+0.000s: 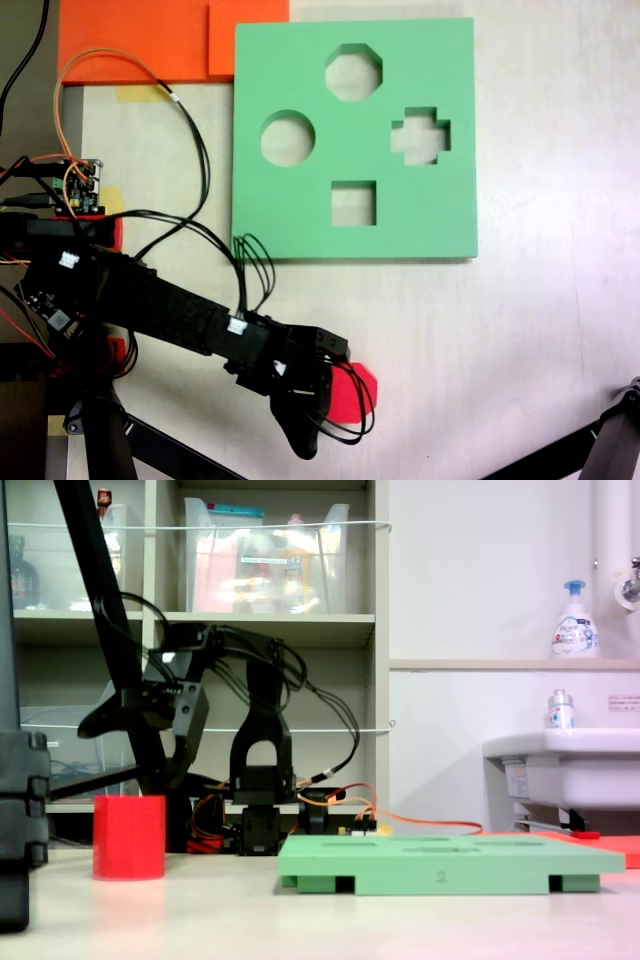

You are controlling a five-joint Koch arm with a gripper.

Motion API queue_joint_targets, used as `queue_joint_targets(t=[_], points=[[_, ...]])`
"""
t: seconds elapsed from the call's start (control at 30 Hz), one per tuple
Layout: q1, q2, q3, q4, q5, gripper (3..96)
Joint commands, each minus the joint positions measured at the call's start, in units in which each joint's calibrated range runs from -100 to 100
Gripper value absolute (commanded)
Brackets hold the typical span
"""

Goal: Put the octagonal pillar block into the corresponding hole

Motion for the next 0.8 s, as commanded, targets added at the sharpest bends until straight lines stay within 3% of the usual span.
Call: queue_joint_targets(t=[0.03, 0.8], points=[[0.0, 0.8, 4.2, 4.9, 0.8, 85.6], [1.6, 5.3, 4.7, 5.9, 1.9, 85.6]])
